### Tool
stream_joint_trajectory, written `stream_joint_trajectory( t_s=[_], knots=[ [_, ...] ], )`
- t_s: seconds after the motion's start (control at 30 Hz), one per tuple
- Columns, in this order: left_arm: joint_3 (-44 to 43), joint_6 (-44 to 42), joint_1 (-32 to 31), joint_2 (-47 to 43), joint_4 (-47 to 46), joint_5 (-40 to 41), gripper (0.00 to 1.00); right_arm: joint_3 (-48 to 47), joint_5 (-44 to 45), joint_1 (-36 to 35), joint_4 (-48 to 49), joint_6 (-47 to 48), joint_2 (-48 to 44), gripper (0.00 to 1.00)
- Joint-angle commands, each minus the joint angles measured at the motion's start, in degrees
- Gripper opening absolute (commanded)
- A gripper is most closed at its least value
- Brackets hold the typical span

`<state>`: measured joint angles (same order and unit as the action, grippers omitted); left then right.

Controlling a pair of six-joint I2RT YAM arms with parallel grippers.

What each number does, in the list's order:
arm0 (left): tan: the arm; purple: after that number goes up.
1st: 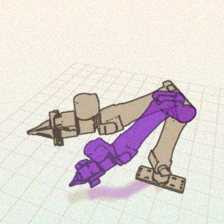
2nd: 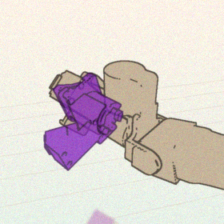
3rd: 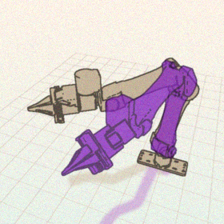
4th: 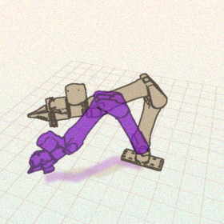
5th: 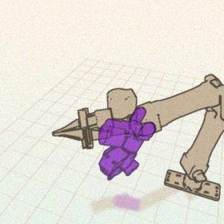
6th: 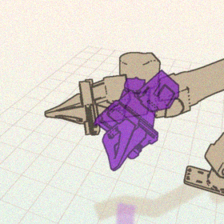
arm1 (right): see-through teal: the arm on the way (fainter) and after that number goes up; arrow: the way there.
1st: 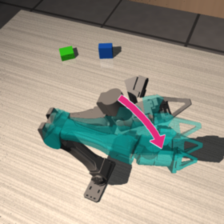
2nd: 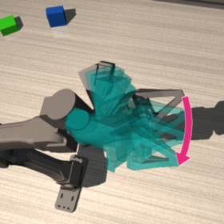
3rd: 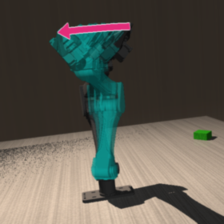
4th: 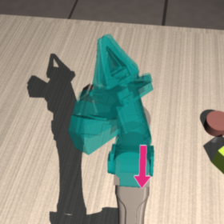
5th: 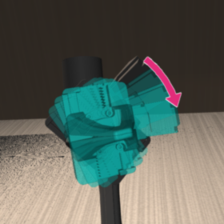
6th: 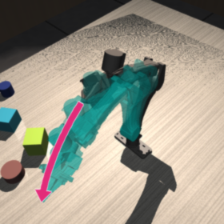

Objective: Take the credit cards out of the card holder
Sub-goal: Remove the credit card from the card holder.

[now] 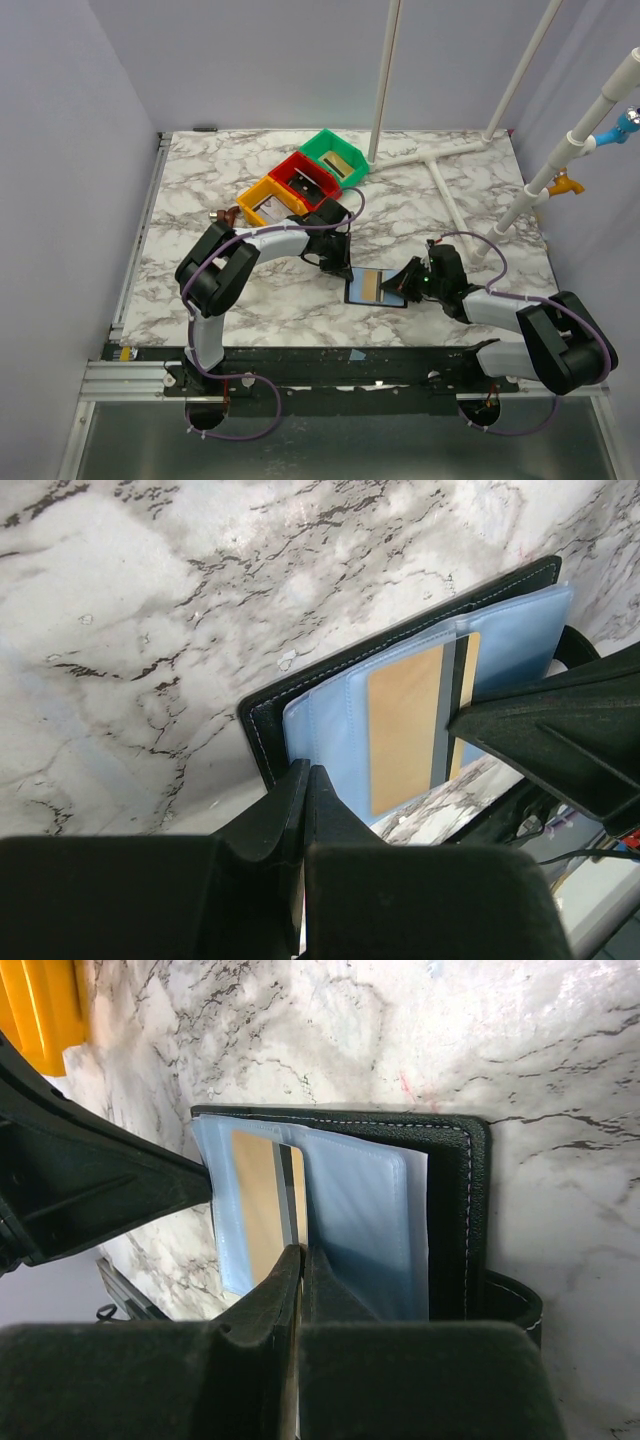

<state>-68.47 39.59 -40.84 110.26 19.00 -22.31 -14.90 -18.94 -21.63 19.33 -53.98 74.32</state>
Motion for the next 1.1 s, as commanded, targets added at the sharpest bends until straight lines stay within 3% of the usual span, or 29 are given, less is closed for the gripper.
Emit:
stream_joint_trajectory(
  t_s=[0.0, 0.43, 1.07],
  knots=[
    [-1.79, -3.77, -0.48, -1.01, 3.84, 5.38, 0.0, 0.66, 1.96, 0.36, -3.21, 1.7, 1.16, 0.01],
    [-10.38, -3.66, -4.69, 0.52, 6.74, 4.36, 0.02, 0.31, 2.42, 0.36, -4.11, 1.85, 0.58, 0.01],
    [-10.22, -2.94, -5.0, 6.94, 6.68, 6.14, 0.0, 0.22, 3.38, 0.36, -5.73, 1.88, -1.21, 0.01]
  ],
)
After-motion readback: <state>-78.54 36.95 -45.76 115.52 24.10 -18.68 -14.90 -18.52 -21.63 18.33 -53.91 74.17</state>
